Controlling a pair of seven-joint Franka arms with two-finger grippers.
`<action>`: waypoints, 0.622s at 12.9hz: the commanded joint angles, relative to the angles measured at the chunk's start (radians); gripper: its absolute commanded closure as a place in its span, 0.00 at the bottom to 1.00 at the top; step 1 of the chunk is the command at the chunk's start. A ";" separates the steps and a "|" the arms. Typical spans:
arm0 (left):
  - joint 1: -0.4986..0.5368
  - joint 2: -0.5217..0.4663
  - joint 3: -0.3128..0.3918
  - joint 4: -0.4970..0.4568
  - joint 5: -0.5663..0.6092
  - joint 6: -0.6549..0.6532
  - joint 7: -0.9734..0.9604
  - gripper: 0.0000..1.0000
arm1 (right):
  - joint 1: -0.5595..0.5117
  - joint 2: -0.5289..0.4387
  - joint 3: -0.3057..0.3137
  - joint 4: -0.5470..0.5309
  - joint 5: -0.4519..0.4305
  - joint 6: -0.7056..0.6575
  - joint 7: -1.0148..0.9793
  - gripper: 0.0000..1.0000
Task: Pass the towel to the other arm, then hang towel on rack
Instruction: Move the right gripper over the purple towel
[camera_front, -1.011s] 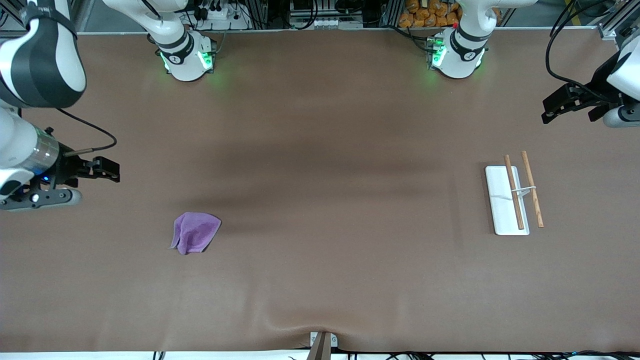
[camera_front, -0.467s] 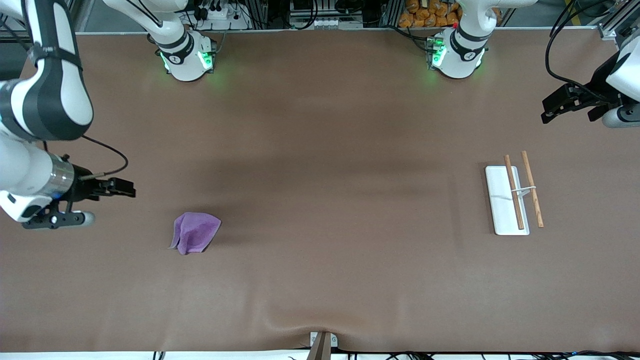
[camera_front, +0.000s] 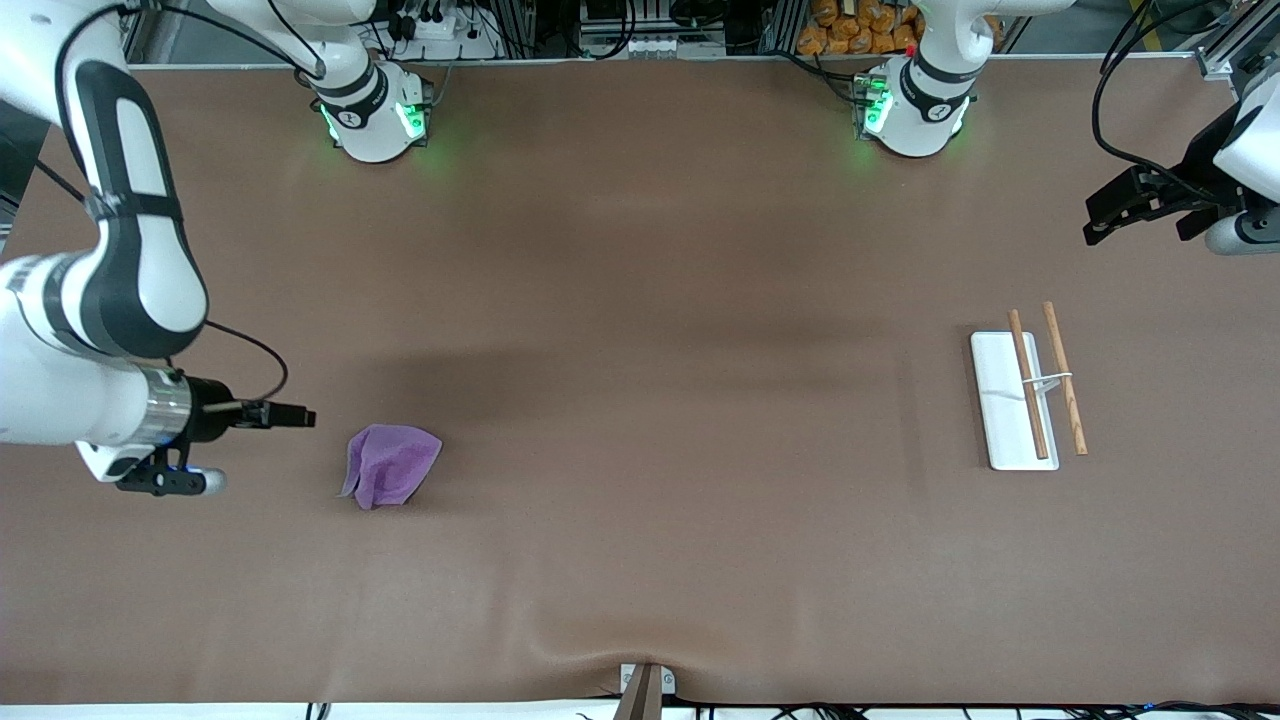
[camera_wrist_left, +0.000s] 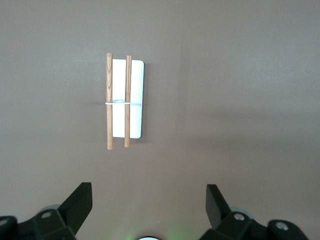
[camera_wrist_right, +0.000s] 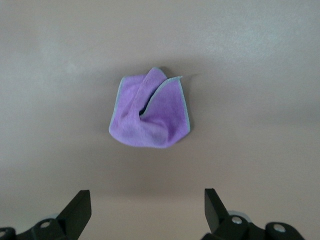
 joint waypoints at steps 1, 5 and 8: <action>0.001 0.003 -0.002 0.015 0.020 -0.016 0.018 0.00 | 0.055 0.062 0.011 0.023 0.020 0.054 0.144 0.00; 0.007 0.010 -0.002 0.035 0.020 -0.015 0.019 0.00 | 0.077 0.150 0.011 0.026 0.024 0.142 0.192 0.00; 0.008 0.016 0.000 0.036 0.020 -0.013 0.019 0.00 | 0.096 0.180 0.009 0.023 0.010 0.176 0.191 0.00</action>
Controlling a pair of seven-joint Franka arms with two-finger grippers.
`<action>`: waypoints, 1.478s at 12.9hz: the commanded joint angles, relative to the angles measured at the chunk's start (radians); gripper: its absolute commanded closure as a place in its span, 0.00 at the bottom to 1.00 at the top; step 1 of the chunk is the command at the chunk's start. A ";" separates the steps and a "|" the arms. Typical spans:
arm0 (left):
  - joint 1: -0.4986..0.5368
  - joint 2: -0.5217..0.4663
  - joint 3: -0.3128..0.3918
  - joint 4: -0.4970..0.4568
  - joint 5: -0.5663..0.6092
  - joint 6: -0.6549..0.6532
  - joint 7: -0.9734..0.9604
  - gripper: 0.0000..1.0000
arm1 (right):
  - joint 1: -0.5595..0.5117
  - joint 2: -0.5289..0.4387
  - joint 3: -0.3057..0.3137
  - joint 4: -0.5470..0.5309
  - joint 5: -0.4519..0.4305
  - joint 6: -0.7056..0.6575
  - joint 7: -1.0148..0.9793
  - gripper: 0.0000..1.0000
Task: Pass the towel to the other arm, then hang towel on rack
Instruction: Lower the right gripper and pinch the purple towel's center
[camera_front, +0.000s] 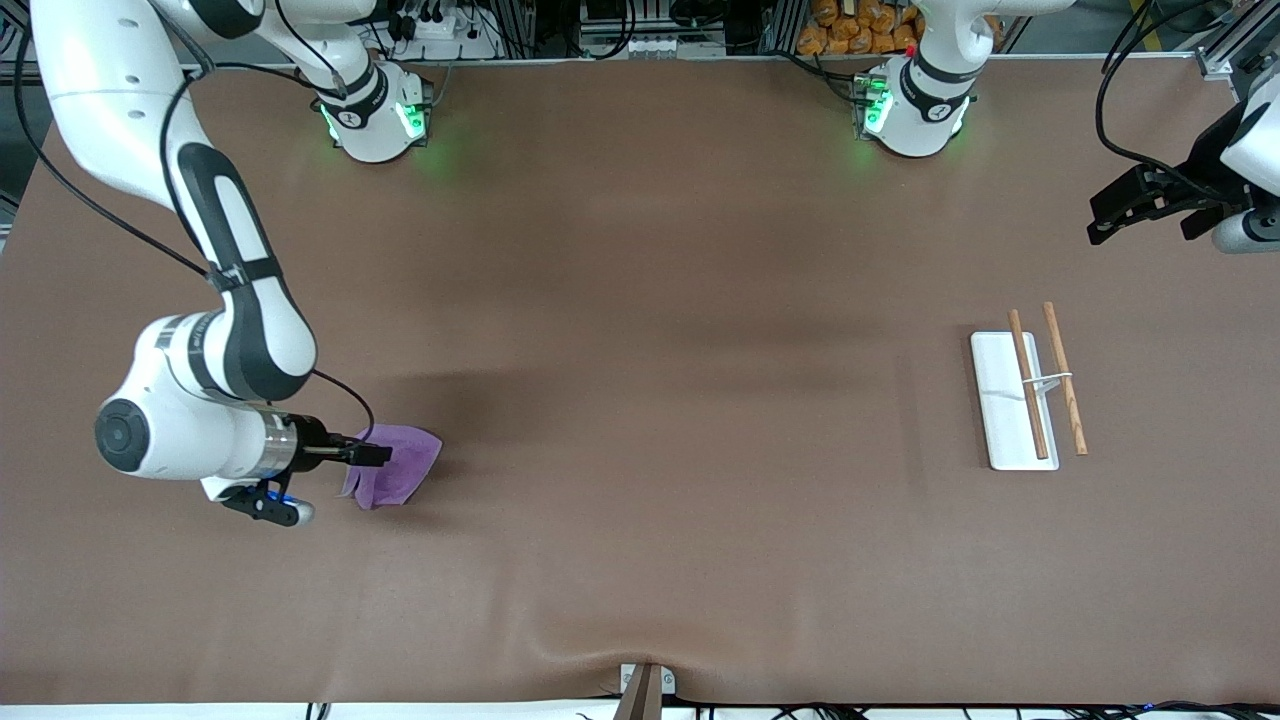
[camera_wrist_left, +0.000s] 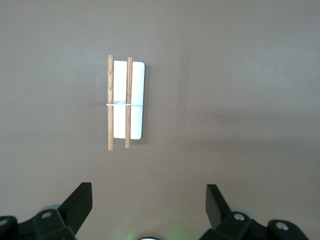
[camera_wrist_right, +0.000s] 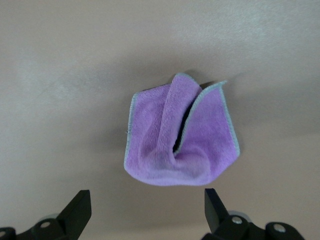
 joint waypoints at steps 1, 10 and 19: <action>0.005 0.015 -0.002 0.028 0.020 -0.011 0.019 0.00 | 0.009 0.029 -0.001 0.023 0.003 0.012 0.011 0.00; 0.007 0.017 0.002 0.028 0.018 -0.011 0.030 0.00 | 0.020 0.094 -0.001 0.017 -0.029 0.090 -0.006 0.82; 0.008 0.021 0.006 0.034 0.020 -0.008 0.068 0.00 | 0.026 0.078 0.008 0.165 -0.014 -0.136 0.052 1.00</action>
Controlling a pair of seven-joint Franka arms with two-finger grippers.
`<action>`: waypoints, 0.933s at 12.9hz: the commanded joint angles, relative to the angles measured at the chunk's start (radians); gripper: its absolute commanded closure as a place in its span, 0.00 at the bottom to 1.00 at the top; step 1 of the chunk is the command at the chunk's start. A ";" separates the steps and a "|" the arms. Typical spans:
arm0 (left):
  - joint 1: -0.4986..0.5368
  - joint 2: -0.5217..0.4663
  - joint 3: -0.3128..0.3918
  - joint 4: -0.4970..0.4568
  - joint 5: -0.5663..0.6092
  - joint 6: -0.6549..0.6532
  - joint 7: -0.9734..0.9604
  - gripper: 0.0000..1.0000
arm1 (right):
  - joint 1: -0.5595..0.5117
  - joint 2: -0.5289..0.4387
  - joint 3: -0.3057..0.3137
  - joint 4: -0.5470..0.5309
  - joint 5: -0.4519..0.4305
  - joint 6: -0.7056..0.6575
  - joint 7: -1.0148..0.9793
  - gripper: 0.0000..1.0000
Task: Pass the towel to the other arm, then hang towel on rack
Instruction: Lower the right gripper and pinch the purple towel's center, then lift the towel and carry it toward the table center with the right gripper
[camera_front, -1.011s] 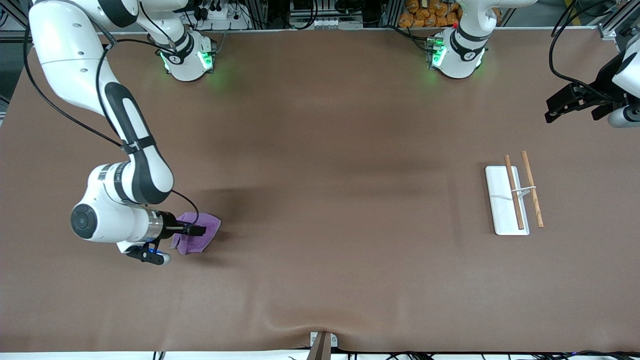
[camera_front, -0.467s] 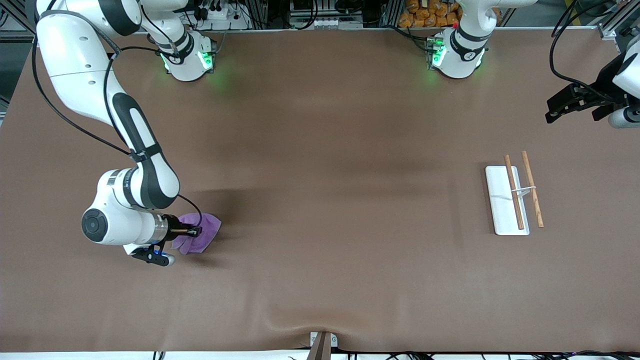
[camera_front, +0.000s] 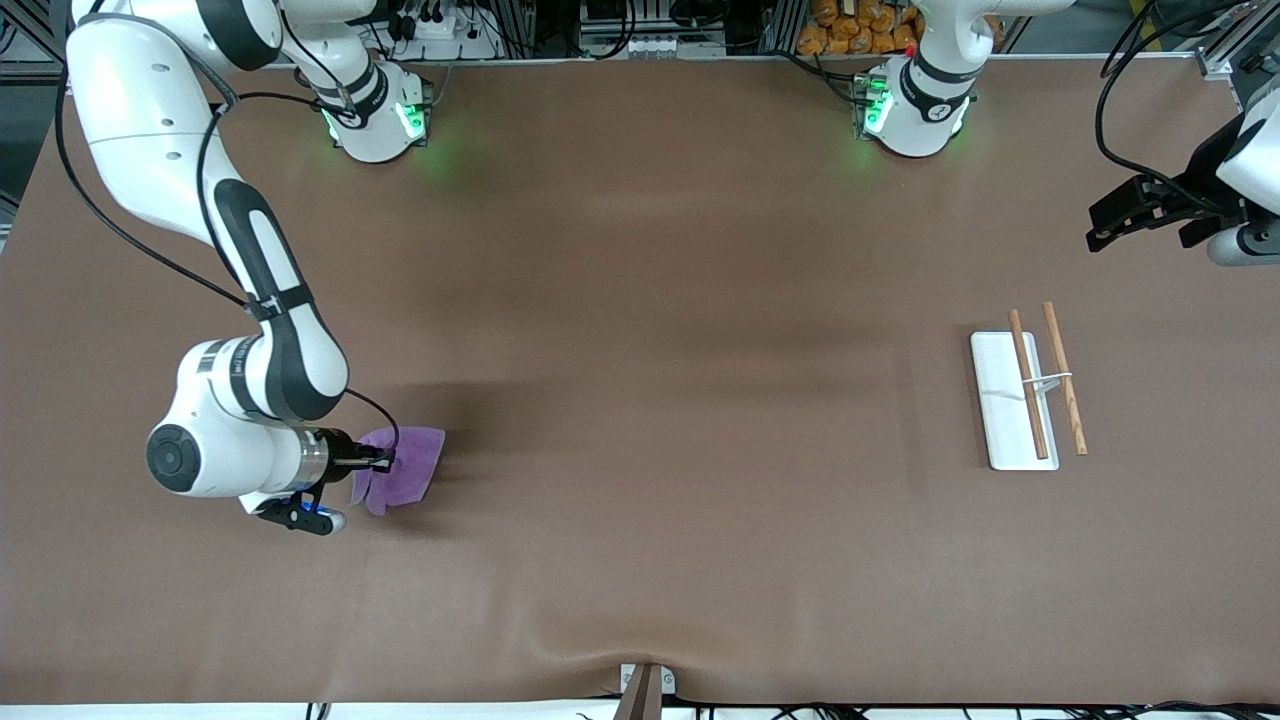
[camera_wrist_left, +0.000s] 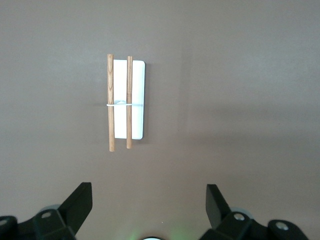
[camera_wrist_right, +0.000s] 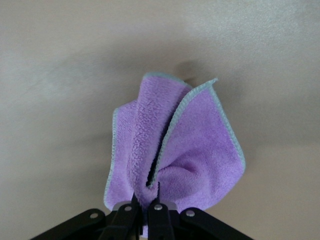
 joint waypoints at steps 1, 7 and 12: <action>0.005 0.002 0.000 0.029 0.020 -0.014 0.032 0.00 | 0.003 -0.003 0.016 0.078 0.007 -0.099 0.082 1.00; 0.012 0.004 0.000 0.027 0.018 -0.017 0.035 0.00 | 0.089 -0.020 0.039 0.158 0.275 -0.159 0.463 1.00; 0.012 0.004 0.000 0.026 0.020 -0.018 0.037 0.00 | 0.252 -0.015 0.038 0.270 0.322 -0.015 0.855 1.00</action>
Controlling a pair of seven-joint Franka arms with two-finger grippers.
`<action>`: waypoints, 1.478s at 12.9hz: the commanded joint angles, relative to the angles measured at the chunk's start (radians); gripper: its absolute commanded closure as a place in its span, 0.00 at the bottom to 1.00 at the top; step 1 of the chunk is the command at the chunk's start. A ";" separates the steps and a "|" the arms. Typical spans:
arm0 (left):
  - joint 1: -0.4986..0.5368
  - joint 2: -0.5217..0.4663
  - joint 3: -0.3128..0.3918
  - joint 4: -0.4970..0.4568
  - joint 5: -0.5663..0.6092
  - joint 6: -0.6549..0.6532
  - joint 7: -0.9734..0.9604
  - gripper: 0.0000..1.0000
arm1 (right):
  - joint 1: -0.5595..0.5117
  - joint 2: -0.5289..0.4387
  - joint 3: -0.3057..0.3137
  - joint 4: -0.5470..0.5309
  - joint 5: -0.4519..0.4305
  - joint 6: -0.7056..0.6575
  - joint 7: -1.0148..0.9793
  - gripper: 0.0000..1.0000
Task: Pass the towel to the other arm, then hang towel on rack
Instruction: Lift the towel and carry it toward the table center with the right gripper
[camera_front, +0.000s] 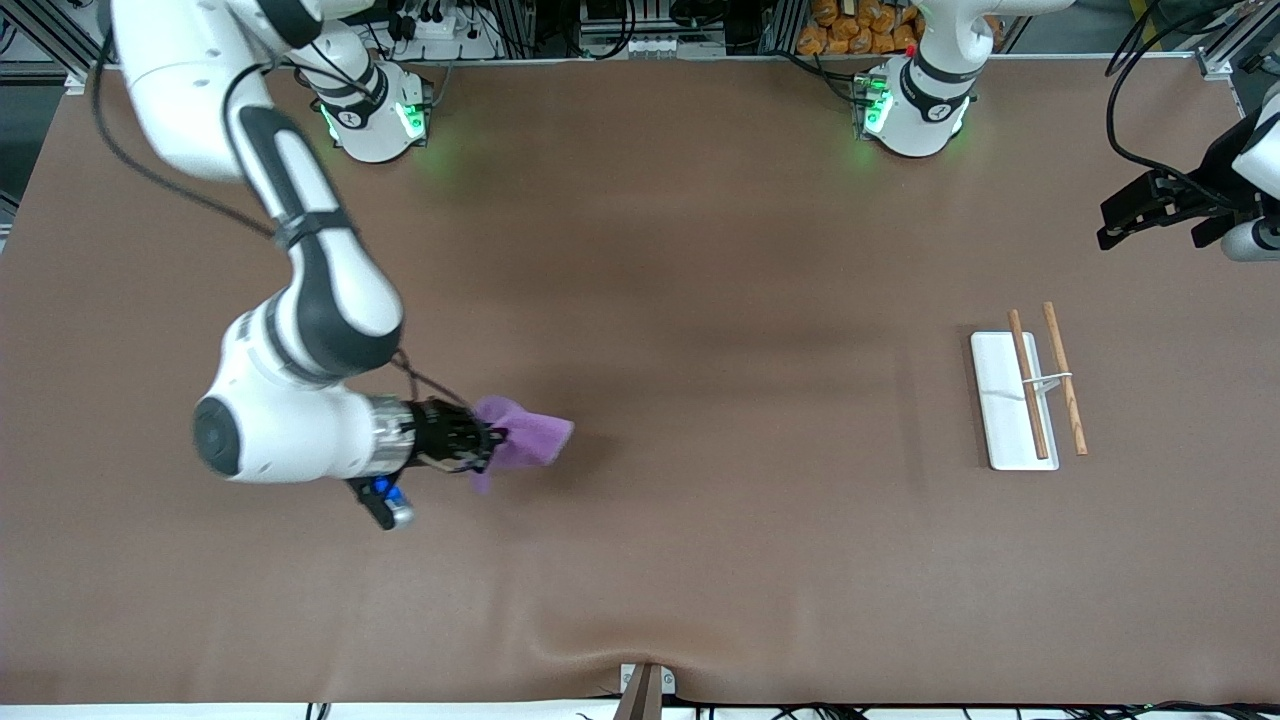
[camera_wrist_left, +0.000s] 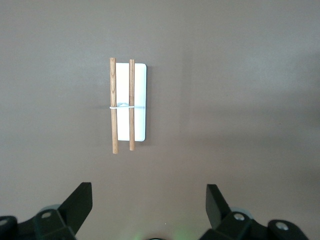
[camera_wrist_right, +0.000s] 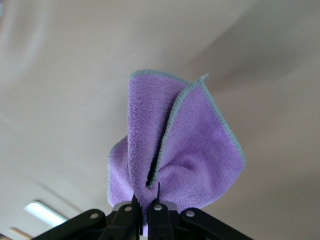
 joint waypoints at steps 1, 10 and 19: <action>0.003 0.006 -0.002 0.014 0.018 -0.016 0.020 0.00 | 0.060 -0.006 -0.011 0.015 0.081 0.091 0.149 1.00; -0.017 0.060 -0.011 0.018 -0.052 0.026 -0.014 0.00 | 0.279 -0.003 -0.011 0.060 0.156 0.583 0.633 1.00; -0.109 0.256 -0.014 0.108 -0.276 0.201 -0.432 0.00 | 0.393 -0.005 -0.022 0.080 0.153 0.750 0.958 1.00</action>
